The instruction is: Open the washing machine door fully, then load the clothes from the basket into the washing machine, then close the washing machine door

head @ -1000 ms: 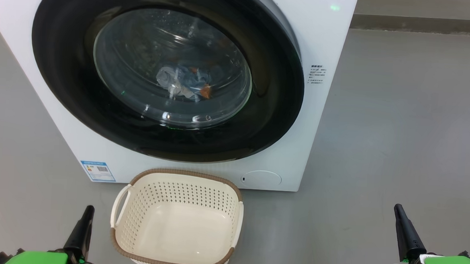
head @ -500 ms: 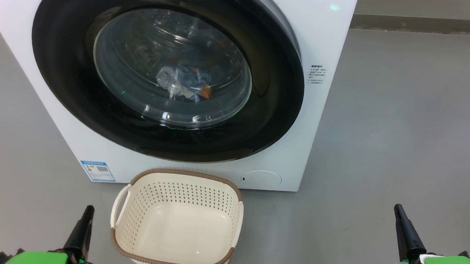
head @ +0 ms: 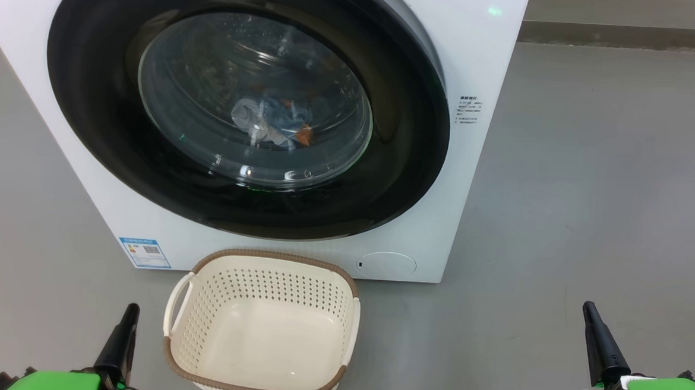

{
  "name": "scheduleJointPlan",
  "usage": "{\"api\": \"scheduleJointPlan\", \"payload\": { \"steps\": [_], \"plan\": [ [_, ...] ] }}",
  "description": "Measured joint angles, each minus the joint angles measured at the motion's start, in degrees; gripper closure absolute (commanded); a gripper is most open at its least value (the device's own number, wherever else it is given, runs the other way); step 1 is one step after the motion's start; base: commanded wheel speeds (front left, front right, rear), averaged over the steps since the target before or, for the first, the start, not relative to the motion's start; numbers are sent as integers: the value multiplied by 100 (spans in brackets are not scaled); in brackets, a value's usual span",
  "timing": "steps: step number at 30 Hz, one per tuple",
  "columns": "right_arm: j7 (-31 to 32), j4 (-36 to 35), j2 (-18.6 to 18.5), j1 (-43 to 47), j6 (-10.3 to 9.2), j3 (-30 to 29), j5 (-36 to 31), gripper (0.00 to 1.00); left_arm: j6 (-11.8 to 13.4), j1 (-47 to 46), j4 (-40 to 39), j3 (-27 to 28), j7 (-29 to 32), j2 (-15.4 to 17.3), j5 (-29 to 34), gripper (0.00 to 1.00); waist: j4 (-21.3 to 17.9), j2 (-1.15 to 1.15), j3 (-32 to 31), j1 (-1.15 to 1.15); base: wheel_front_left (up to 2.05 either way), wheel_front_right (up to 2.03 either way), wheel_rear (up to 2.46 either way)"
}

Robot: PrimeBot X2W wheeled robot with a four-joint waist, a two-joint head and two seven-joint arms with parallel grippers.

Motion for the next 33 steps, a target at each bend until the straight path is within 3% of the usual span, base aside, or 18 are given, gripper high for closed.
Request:
{"api": "scheduleJointPlan", "payload": {
  "steps": [33],
  "plan": [
    [0,0,0,0,0,0,0,100,0,0,0,1,23,0,0,100,0,0,0,0,0,0,0]
  ]
}}
